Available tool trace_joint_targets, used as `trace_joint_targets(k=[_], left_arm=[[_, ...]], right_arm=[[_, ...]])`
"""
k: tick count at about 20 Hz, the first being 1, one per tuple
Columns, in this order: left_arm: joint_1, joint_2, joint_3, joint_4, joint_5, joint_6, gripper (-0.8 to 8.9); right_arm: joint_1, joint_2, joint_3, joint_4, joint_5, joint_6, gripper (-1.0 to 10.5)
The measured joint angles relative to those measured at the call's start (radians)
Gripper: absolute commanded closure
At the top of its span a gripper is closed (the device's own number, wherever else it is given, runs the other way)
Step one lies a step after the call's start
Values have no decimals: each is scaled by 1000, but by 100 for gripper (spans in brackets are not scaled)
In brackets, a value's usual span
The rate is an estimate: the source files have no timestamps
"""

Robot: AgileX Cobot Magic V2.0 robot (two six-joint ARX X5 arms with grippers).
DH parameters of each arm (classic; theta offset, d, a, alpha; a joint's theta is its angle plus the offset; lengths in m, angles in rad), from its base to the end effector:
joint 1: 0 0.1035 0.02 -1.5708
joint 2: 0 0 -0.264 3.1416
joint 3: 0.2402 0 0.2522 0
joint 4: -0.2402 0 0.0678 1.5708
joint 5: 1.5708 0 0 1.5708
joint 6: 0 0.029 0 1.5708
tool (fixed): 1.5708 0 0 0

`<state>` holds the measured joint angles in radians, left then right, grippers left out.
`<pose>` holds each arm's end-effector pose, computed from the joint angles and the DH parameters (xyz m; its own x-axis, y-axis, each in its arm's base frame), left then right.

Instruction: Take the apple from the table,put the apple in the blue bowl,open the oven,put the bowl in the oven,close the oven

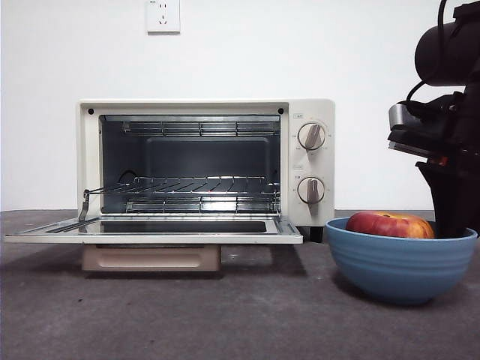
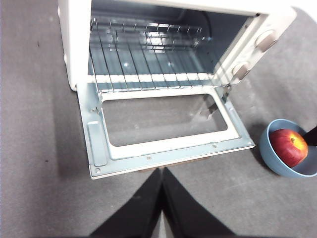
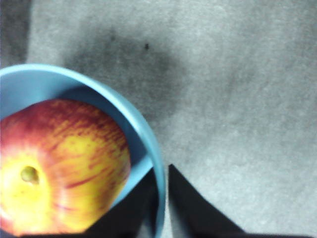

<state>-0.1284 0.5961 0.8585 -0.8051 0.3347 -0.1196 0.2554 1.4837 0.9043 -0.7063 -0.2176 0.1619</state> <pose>0.1020 -0.0228 0.3240 0.7601 -0.4293 -0.4878 0.3360 0.9022 -0.2706 0.2518 0.0722 0.1903 0.2112 0.2783 -0.9370 -0.1518 0.9563 0.2498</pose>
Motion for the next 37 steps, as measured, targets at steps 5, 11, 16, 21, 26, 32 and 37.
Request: trace_joint_targets(k=[5, 11, 16, 21, 26, 32, 37], left_arm=[[0, -28, 0, -34, 0, -2, 806], [0, -28, -1, -41, -1, -2, 806], [0, -28, -1, -42, -3, 0, 806], [0, -28, -2, -42, -3, 2, 806], [-1, -28, -2, -43, -3, 2, 806], [-1, -28, -2, -45, -3, 2, 806], [-1, -28, -2, -45, -3, 2, 806]], right_arm=[[15, -1, 0, 5, -18, 5, 944], [179, -82, -1, 74, -72, 101, 944], [339, -84, -1, 240, -75, 248, 944], [385, -65, 101, 351, -42, 386, 944], [380, 80, 310, 311, 63, 415, 944], [379, 276, 479, 269, 100, 460, 944], [370, 290, 505, 288, 169, 550, 944]])
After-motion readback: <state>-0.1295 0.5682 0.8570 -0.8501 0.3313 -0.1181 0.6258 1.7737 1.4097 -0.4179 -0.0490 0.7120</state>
